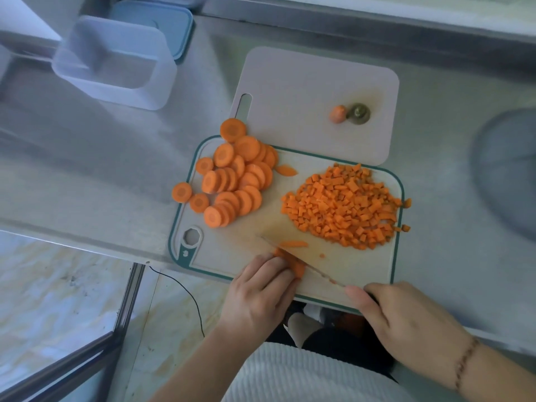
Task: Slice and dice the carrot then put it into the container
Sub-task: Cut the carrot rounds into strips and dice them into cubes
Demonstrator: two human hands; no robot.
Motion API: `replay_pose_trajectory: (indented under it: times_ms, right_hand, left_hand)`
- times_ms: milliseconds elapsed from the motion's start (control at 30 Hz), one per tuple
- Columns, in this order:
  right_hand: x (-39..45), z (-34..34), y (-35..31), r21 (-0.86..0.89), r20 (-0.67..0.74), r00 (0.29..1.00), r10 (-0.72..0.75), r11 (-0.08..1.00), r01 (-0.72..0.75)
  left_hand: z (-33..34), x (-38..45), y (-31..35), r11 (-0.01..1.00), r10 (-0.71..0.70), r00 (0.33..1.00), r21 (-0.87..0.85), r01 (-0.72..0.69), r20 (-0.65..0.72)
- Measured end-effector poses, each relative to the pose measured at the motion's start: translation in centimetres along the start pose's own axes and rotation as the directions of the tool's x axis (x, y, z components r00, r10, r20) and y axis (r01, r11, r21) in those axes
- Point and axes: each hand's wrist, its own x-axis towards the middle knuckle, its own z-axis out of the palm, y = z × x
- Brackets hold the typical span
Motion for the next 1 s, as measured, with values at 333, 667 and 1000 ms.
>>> replay_pose_trajectory:
  times_ms: [333, 667, 1000]
  right_hand:
    - [-0.4, 0.3, -0.9, -0.144, 0.054, 0.997, 0.047, 0.989, -0.039]
    - [-1.5, 0.4, 0.6, 0.053, 0.036, 0.999, 0.001, 0.999, -0.003]
    - [0.5, 1.2, -2.1, -0.090, 0.044, 0.999, -0.018, 0.996, 0.022]
  left_hand:
    - [-0.1, 0.2, 0.0, 1.000, 0.002, 1.000, -0.007, -0.002, -0.004]
    - [-0.5, -0.6, 0.2, 1.000, 0.003, 0.999, 0.004, -0.003, 0.040]
    - [-0.7, -0.6, 0.2, 1.000, 0.015, 1.000, 0.001, -0.015, 0.027]
